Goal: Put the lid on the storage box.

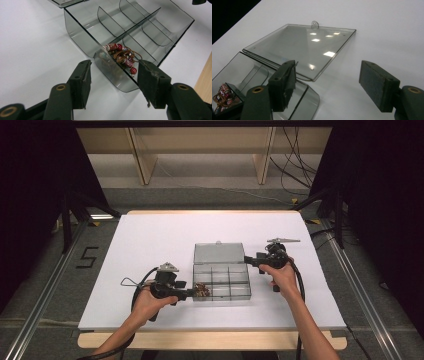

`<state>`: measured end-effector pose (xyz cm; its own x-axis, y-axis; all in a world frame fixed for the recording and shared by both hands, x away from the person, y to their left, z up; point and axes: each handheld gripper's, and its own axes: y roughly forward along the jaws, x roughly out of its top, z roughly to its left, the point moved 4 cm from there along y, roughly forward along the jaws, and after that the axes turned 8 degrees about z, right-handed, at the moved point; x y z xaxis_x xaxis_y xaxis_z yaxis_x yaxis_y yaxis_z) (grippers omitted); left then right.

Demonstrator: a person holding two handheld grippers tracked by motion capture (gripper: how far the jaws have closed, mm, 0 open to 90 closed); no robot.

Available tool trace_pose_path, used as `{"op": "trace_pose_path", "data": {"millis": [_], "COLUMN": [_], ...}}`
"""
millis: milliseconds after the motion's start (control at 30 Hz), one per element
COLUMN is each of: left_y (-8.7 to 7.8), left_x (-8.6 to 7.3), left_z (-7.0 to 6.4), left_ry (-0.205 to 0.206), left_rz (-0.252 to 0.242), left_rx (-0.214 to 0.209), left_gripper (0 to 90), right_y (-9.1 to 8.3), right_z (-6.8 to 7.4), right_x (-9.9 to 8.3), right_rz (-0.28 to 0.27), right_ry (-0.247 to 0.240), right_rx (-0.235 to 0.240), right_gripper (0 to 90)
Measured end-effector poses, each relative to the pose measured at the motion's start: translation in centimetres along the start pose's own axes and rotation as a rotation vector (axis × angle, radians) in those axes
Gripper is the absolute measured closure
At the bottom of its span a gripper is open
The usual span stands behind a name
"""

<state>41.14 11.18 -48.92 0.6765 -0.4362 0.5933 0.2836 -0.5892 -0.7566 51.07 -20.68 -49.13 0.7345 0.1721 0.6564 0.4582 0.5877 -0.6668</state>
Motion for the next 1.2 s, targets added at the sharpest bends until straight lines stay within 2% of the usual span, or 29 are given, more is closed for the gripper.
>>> {"op": "trace_pose_path", "data": {"millis": [33,133,167,200,233,267,300,367,400,433,467,500,533,667,700,767,800,833,867,900,1067,1100,1167,1200], "left_y": [0.1,0.2,0.2,0.2,0.2,0.4,0.4,0.5,0.6,0.7,0.7,0.7,0.7,1.2,1.2,1.4,1.4,1.5,1.5,1.4,1.4,1.5,1.4,1.5], "left_x": [0.1,0.2,0.2,0.2,0.2,0.2,0.2,0.3,0.3,0.3,0.3,0.3,0.4,0.4,0.4,0.4,0.4,0.4,0.3,0.3,0.3,0.4,0.3,0.3], "left_z": [-0.2,-0.3,-0.2,-0.2,-0.2,-0.3,-0.4,-0.3,-0.3,-0.4,-0.4,-0.3,-0.3,-0.4,-0.4,-0.4,-0.4,-0.4,-0.4,-0.3,-0.3,-0.4,-0.3,-0.4], "left_ry": [-0.017,-0.016,0.0,0.012,0.014,-0.007,-0.009,-0.004,-0.01,-0.016,-0.011,0.011,0.008,0.004,0.004,0.002,-0.003,-0.007,0.0,0.016,0.017,0.003,0.018,0.002], "left_rz": [-0.018,-0.012,-0.004,0.006,0.007,-0.008,-0.01,-0.004,-0.008,-0.004,-0.003,0.016,0.013,0.008,0.008,0.008,0.007,0.006,0.01,0.024,0.023,0.008,0.021,0.007], "left_rx": [0.005,-0.003,0.0,-0.003,-0.004,-0.005,-0.003,-0.008,-0.007,-0.003,-0.002,-0.004,-0.002,-0.011,-0.011,-0.013,-0.018,-0.016,-0.006,-0.008,-0.006,-0.007,-0.005,-0.007], "left_gripper": [44.7,45.4,46.1,46.7,46.9,47.2,47.4,48.0,48.4,48.7,49.2,49.3,49.6,53.4,54.9,56.1,56.3,56.6,56.7,56.4,56.3,56.3,56.3,56.3], "right_y": [0.1,0.2,0.3,0.3,0.3,0.6,0.8,1.1,1.2,1.3,1.6,1.7,1.8,2.1,2.2,2.2,2.3,2.3,2.5,2.5,2.9,3.0,3.1,3.1], "right_z": [0.0,0.2,0.4,0.4,0.7,0.4,0.6,0.4,0.6,0.2,0.4,0.6,0.3,0.5,0.6,0.8,0.9,1.2,1.0,0.8,1.1,1.0,1.0,1.2], "right_x": [0.0,0.3,0.5,0.7,0.7,0.9,0.9,0.8,0.7,0.7,0.7,0.7,0.8,1.1,1.3,1.5,1.5,1.5,1.6,1.7,1.6,1.7,1.7,1.7], "right_rz": [0.01,0.03,0.025,0.037,0.048,0.04,0.042,0.054,0.073,0.068,0.062,0.061,0.061,0.064,0.063,0.07,0.069,0.09,0.085,0.084,0.102,0.101,0.093,0.1], "right_ry": [0.004,0.007,0.013,-0.002,0.024,0.001,0.029,0.037,0.073,0.04,0.062,0.085,0.049,0.052,0.038,0.057,0.051,0.086,0.052,0.047,0.093,0.087,0.062,0.084], "right_rx": [0.001,-0.015,0.0,-0.003,-0.008,-0.016,-0.008,0.001,0.009,0.003,0.011,0.017,0.008,0.017,0.016,0.015,0.012,0.014,0.007,0.004,0.024,0.022,0.033,0.036], "right_gripper": [31.4,31.4,32.0,32.0,32.1,32.9,33.0,33.0,33.0,33.1,33.6,33.8,34.2,35.1,35.4,36.0,36.0,36.0,36.0,35.9,35.8,35.8,35.8,35.7]}}
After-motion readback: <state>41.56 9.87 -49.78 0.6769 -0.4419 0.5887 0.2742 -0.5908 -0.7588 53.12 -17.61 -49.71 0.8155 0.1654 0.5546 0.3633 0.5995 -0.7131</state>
